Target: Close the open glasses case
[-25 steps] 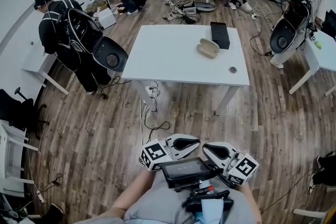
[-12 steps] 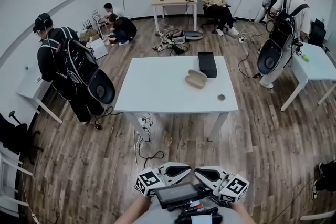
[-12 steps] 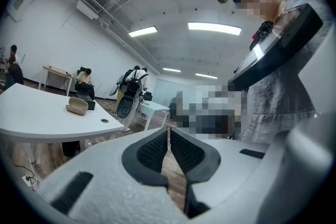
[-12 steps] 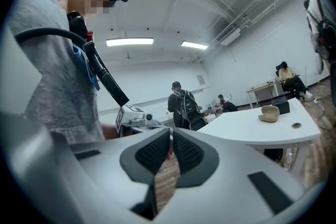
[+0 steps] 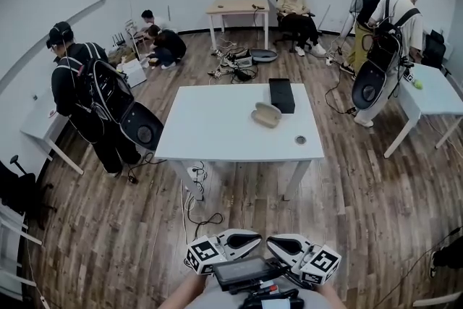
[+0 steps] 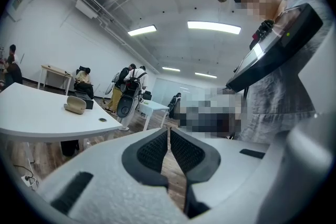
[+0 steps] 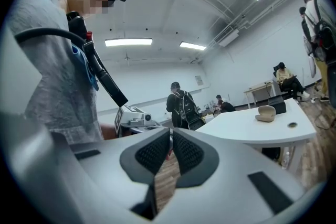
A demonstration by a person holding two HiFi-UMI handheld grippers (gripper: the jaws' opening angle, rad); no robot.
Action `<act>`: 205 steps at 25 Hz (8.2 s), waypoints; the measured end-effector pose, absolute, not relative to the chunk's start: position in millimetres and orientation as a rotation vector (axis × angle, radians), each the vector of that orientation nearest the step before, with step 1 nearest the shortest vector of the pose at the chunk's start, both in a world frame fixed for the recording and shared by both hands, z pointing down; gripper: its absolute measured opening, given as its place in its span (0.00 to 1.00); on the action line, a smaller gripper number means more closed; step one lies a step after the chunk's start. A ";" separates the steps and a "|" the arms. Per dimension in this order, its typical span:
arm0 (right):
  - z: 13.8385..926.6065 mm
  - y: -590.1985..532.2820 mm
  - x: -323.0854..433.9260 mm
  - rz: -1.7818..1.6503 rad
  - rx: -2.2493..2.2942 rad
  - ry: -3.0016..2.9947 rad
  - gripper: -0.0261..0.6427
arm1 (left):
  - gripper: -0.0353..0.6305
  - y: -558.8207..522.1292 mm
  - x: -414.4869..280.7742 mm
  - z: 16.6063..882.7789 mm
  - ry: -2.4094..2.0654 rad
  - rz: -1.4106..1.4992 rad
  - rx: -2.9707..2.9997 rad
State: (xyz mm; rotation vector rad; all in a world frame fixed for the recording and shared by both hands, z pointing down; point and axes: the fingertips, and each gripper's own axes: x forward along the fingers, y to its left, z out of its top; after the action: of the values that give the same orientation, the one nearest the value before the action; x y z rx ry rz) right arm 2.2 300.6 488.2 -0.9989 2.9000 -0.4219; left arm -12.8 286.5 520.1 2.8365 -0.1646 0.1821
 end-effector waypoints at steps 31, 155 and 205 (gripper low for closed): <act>496.2 270.7 39.1 -0.466 -1.120 2.842 0.09 | 0.09 258.6 23.1 527.4 -0.083 0.209 2.844; 571.9 -211.1 119.0 -0.318 -1.464 3.324 0.32 | 0.09 -93.9 32.8 545.5 -0.301 0.232 2.713; 657.3 -339.5 176.5 -0.013 -1.998 3.682 0.19 | 0.09 -108.8 16.3 577.2 -0.435 0.261 2.572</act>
State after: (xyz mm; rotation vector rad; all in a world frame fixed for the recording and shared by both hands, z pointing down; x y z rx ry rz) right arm 176.5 -339.5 657.3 -1.9976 3.6823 -0.0127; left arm 16.3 -108.8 577.2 2.5721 -0.4346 0.2613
